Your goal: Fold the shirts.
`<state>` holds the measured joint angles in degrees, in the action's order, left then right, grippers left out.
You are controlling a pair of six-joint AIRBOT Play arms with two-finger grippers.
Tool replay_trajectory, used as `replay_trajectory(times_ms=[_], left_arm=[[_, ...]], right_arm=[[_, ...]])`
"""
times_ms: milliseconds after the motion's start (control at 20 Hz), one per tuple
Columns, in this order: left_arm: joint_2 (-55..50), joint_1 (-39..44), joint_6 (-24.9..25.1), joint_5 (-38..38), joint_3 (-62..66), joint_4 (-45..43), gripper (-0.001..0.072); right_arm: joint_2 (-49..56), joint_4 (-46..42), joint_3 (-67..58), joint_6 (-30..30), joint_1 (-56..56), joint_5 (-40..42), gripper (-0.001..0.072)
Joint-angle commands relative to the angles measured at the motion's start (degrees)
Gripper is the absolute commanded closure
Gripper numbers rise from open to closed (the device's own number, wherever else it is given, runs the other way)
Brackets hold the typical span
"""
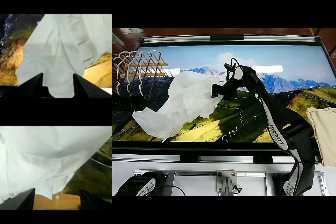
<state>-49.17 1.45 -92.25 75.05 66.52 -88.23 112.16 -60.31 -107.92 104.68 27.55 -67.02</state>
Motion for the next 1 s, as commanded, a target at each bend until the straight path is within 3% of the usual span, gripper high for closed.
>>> replay_trajectory(times_ms=[0,200,400,500,550,750,950], left_arm=[[-0.2,0.0,0.0,-0.4,0.0,-1.4,0.0261],[-0.2,0.0,0.1,-1.1,0.0,-1.4,0.0261],[-0.3,0.0,2.0,-1.2,0.0,-2.4,0.0261],[-0.4,0.0,2.0,-1.2,0.0,-3.9,0.0261],[-0.5,0.0,2.1,-1.2,0.0,-4.4,0.0261],[-0.6,0.0,2.2,-2.6,0.1,-4.8,0.0261],[-0.6,0.3,1.3,-4.0,0.1,1.1,0.0262]], right_arm=[[2.9,5.6,0.0,3.9,0.6,5.9,0.0038],[4.7,5.3,0.0,12.9,3.5,15.7,0.0039],[6.8,2.8,0.0,21.9,5.0,18.3,0.0068],[7.0,1.9,0.0,22.7,5.2,18.5,0.0555],[6.8,1.4,-0.1,22.4,5.1,18.5,0.0639],[0.9,-4.0,-0.1,9.9,3.0,13.5,0.0640],[-11.9,-17.8,-0.1,6.0,0.7,-1.9,0.0640]])
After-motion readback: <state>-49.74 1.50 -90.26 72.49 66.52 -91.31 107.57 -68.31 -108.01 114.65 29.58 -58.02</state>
